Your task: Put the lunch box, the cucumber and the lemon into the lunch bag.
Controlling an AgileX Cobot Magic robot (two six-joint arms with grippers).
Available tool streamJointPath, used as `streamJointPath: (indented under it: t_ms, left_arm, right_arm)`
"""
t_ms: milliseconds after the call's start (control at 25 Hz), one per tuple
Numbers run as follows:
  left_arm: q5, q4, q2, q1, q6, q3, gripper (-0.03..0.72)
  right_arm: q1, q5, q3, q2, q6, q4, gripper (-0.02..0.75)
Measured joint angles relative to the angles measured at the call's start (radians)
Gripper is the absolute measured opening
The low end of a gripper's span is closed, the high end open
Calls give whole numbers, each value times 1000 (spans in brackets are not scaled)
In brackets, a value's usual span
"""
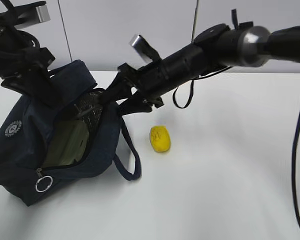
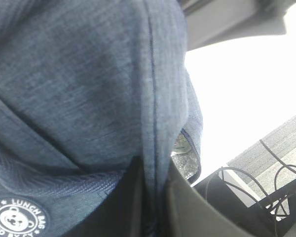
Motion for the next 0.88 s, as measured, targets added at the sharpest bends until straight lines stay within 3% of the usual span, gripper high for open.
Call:
streamJointPath:
  t_ms: [200, 520, 720, 880]
  left_arm:
    - [0, 0, 0, 0, 0, 0, 16]
    - [1, -1, 0, 0, 2, 0, 16]
    - [1, -1, 0, 0, 6, 0, 16]
    - [1, -1, 0, 0, 8, 0, 16]
  right_arm:
    - [-34, 16, 0, -87, 125, -283, 497]
    - [-5, 59, 0, -134, 374, -751, 497]
    - [69, 54, 0, -134, 495, -957, 497]
    - [110, 30, 0, -121, 535, -1004, 497]
